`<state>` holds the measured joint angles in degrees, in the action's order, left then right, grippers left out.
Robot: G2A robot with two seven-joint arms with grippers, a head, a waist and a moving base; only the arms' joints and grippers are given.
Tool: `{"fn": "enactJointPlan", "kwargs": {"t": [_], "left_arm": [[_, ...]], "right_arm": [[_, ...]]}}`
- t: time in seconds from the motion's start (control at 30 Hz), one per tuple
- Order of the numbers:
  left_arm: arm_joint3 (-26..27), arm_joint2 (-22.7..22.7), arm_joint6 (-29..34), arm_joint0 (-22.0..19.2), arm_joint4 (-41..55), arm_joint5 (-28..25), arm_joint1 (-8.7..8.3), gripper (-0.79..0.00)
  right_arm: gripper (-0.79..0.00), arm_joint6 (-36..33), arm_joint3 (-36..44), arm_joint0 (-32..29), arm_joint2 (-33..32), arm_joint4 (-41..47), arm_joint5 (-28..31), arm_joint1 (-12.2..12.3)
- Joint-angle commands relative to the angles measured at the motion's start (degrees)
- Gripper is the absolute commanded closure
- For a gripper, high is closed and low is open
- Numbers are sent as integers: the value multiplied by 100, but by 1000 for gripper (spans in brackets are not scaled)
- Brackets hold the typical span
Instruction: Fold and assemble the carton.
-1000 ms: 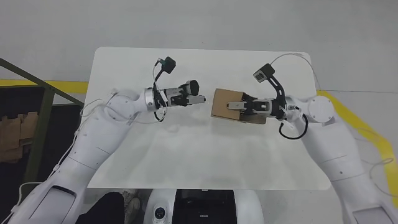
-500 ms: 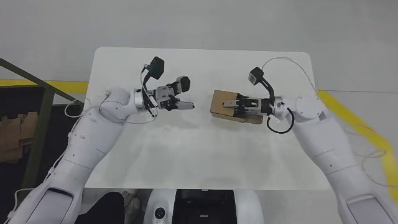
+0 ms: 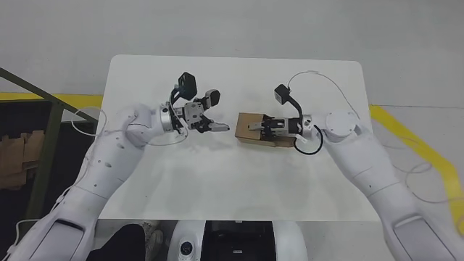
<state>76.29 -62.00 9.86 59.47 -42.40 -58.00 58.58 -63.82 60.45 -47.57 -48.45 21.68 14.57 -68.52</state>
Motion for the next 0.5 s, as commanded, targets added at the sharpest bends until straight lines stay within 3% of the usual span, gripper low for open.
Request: {"fn": "enactJointPlan", "kwargs": {"t": [0.0,0.17,0.3,0.4,0.43,0.47], "left_arm": [[-44,9,-515,27,-490,0,-30,-785],[-282,48,-1501,42,-1461,0,-73,-785],[-503,134,-2056,1,-1843,0,-60,-785],[-618,179,-2328,-44,-2105,0,-46,-785],[-648,191,-2405,-53,-2190,0,-40,-785],[-667,202,-2482,-62,-2271,2,-35,-785]], "right_arm": [[0,30,-64,37,80,-38,-25,-37],[-22,146,-242,109,236,-98,-87,-128],[-166,200,-359,148,323,-137,-117,-187],[-391,154,-459,165,331,-96,-111,-212],[-597,141,-494,165,319,-76,-104,-215],[-736,118,-516,162,300,-43,-92,-216]]}}
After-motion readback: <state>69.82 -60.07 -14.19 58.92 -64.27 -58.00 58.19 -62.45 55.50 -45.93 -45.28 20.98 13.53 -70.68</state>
